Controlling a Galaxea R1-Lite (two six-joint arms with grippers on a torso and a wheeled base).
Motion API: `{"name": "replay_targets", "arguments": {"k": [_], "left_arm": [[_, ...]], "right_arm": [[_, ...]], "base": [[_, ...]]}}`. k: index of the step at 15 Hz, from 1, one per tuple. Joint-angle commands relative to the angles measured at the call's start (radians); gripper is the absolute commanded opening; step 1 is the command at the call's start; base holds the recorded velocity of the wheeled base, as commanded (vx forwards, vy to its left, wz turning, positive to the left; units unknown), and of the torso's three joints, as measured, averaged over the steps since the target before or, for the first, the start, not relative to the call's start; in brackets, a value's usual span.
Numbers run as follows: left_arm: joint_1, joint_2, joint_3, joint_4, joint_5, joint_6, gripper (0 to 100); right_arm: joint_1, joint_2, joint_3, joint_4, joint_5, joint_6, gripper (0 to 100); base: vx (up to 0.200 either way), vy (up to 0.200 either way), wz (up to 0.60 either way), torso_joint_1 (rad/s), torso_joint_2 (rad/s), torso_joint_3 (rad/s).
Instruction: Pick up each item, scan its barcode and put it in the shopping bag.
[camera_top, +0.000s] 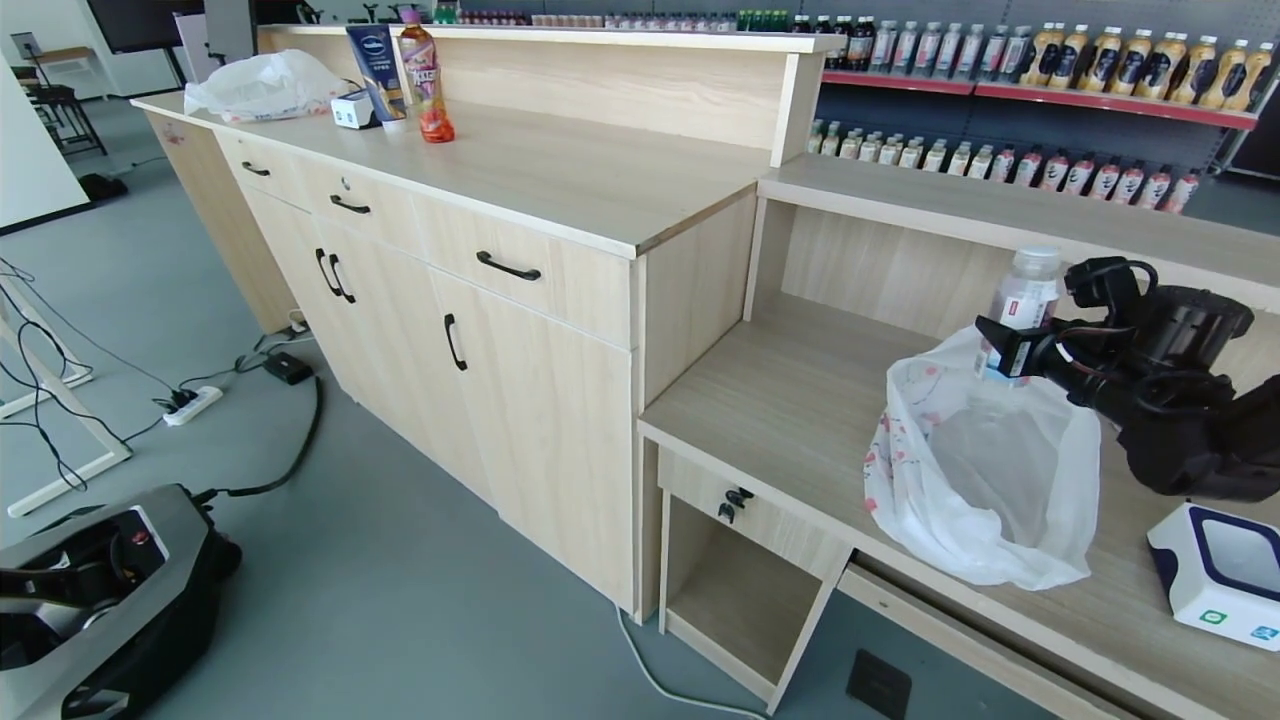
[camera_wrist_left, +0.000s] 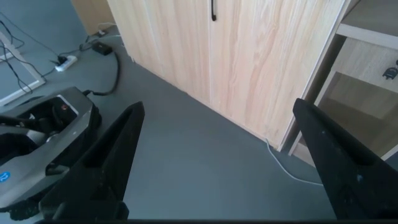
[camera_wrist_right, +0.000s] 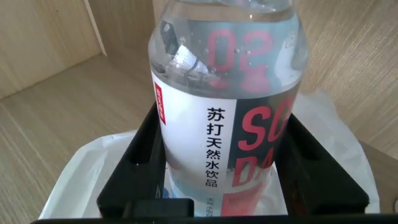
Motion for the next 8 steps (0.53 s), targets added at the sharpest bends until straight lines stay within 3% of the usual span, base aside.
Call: {"name": "replay_targets", "arguments": {"k": [1, 8], "left_arm": [[0.000, 0.000, 0.000, 0.000, 0.000, 0.000, 100], [0.000, 0.000, 0.000, 0.000, 0.000, 0.000, 100]], "right_arm": [[-0.013, 0.077, -0.032, -0.004, 0.001, 0.001, 0], [-0.009, 0.200, -0.105, -0.114, 0.156, -0.001, 0]], "base": [[0.000, 0.000, 0.00, 0.000, 0.00, 0.000], [0.000, 0.000, 0.00, 0.000, 0.00, 0.000]]}}
